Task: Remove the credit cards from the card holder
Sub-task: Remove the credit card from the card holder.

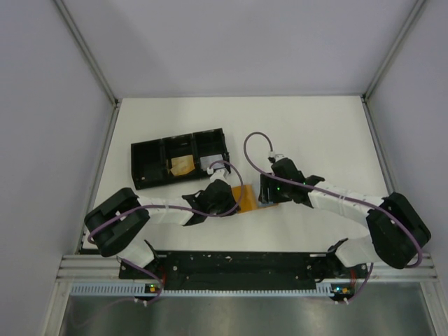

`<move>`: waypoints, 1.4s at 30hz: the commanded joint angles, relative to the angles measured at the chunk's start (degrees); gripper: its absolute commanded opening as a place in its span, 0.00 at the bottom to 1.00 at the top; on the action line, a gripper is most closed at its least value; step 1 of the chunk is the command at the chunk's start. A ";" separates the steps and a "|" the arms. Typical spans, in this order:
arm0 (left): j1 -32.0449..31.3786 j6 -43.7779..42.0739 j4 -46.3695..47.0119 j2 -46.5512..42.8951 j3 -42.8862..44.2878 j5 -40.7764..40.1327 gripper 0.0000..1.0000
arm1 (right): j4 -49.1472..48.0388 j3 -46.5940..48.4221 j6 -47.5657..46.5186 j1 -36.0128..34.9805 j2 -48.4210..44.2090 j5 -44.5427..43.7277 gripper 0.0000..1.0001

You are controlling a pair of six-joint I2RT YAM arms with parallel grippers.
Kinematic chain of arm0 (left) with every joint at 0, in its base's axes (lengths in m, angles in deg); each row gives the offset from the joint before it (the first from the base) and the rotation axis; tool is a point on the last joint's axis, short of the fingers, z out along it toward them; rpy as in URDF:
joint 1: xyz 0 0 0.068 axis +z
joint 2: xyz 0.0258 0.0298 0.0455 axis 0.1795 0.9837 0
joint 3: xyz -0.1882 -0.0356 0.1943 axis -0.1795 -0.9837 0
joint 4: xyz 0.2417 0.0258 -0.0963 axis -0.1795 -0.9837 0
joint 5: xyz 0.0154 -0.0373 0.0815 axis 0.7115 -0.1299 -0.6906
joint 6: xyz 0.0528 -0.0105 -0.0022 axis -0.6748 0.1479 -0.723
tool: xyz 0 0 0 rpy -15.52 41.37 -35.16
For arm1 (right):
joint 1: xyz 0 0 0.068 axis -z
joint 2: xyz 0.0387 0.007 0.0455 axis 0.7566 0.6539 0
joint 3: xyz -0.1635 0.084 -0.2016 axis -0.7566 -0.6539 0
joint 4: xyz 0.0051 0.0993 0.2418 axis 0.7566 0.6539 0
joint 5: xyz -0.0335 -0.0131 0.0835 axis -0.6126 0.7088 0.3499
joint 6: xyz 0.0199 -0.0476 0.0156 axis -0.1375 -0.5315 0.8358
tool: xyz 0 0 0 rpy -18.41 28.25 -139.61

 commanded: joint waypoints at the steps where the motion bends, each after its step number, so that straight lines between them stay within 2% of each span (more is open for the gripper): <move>1: 0.26 0.10 -1.07 -0.64 -0.73 -0.80 0.00 | -2.57 -0.50 0.36 -0.37 1.45 0.42 0.59; 12: 0.26 0.10 -1.07 -0.56 -0.65 -0.63 0.00 | -4.50 -0.59 0.71 -0.37 2.69 4.73 0.51; 28: 0.17 -0.07 -0.80 0.06 -0.47 -0.19 0.00 | -13.91 0.72 2.12 -0.63 4.97 17.29 0.51; 33: 0.26 0.01 -0.63 -0.03 -0.65 -0.27 0.00 | -15.67 2.48 1.16 -1.86 6.20 18.62 0.52; 37: 0.26 0.45 -0.02 -1.61 -1.79 -1.06 0.00 | -16.19 4.15 0.80 -2.92 8.31 18.97 0.52; 42: 0.17 1.94 1.48 -7.66 -5.73 -3.43 0.00 | -15.85 6.26 0.54 -4.41 10.07 19.67 0.52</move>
